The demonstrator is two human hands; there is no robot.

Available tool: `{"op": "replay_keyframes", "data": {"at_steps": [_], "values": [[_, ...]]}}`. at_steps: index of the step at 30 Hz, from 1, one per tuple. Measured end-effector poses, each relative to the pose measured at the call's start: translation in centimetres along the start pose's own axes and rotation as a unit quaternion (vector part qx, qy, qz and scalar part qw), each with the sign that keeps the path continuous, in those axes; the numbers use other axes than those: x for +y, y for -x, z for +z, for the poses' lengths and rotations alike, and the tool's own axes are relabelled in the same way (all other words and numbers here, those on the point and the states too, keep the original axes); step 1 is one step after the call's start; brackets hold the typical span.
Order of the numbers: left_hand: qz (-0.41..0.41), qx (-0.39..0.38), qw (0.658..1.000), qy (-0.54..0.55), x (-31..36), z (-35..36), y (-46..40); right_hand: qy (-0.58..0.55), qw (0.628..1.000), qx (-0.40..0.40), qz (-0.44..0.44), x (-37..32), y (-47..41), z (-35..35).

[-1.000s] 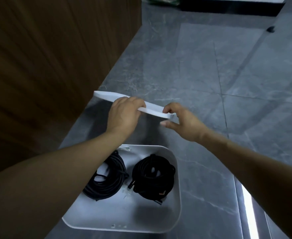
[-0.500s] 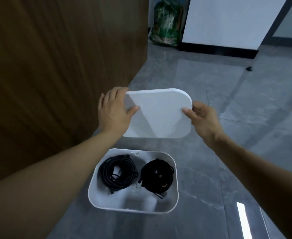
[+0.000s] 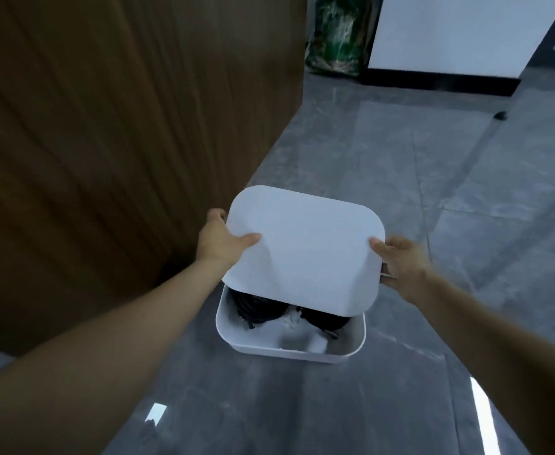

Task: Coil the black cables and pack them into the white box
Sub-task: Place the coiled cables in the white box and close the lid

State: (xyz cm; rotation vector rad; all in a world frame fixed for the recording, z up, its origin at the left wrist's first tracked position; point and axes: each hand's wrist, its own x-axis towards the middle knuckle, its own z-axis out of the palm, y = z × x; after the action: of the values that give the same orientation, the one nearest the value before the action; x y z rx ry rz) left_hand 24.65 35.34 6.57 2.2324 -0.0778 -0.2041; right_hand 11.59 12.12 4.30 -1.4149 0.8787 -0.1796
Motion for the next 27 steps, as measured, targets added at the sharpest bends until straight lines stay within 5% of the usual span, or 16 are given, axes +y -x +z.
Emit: {"op": "replay_keyframes", "data": {"at_steps": [12, 27], "values": [[-0.112, -0.011, 0.993, -0.042, -4.4, 2.8, 0.7, 0.179, 0.979, 0.097, 0.007, 3.6, -1.9, 3.3], [-0.115, -0.061, 0.981, -0.144, -7.7, 3.8, 2.1, 0.372, 0.928, -0.017, 0.022, 5.2, 0.8, 3.7]]}}
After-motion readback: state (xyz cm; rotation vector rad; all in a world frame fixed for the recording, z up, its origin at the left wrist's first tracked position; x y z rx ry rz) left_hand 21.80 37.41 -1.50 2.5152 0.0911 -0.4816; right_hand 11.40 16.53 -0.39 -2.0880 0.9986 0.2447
